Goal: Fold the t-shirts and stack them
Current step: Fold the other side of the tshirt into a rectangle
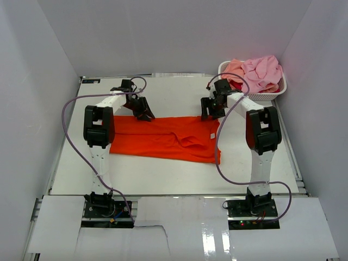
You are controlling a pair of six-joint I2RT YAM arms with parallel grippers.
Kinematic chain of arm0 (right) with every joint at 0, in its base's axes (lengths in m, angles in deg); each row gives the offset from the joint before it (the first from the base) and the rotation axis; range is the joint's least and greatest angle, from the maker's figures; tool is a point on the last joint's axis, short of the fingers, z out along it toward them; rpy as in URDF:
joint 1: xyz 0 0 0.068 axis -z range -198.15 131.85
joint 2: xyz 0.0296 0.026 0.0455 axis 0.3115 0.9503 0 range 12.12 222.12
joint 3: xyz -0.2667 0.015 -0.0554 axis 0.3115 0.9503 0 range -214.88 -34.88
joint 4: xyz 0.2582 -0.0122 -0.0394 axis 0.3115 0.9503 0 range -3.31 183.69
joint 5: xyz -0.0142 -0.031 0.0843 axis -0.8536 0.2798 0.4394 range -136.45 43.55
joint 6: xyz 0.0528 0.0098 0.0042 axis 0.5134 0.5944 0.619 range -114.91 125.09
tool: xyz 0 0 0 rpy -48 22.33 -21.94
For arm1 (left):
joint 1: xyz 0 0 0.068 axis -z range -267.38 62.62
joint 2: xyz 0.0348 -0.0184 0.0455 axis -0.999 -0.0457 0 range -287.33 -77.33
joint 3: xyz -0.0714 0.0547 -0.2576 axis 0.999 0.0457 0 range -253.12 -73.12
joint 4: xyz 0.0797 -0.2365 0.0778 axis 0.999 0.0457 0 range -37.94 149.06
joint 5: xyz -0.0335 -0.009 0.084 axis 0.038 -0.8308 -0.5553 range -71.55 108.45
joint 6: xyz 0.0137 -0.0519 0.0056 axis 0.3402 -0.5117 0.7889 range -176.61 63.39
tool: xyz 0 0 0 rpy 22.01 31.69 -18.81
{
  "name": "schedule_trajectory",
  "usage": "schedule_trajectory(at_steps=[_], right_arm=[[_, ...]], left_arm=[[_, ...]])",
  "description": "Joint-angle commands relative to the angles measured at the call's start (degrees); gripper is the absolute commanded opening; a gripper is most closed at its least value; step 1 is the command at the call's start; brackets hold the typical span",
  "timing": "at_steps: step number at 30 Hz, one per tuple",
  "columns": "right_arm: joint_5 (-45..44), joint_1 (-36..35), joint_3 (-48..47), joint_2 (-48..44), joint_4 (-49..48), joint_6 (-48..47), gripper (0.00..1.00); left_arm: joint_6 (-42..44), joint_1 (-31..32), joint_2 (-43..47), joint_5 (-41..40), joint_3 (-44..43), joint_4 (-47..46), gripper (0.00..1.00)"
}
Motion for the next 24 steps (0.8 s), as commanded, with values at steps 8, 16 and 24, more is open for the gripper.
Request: schedule_trajectory(at_steps=[8,16,24], right_arm=[[-3.43,2.87,0.26,0.71,0.04,0.71,0.72],[0.0,2.69,-1.32,-1.39,-0.4,0.36,0.74],[2.2,-0.28,-2.58,-16.32,-2.42,-0.17,0.88]], left_arm=[[0.95,-1.16,1.09,-6.63,0.33,1.54,0.45],[0.69,-1.07,1.79,-3.91,-1.34,1.37,0.44],[2.0,-0.02,17.24,-8.03,-3.91,-2.4,0.45]])
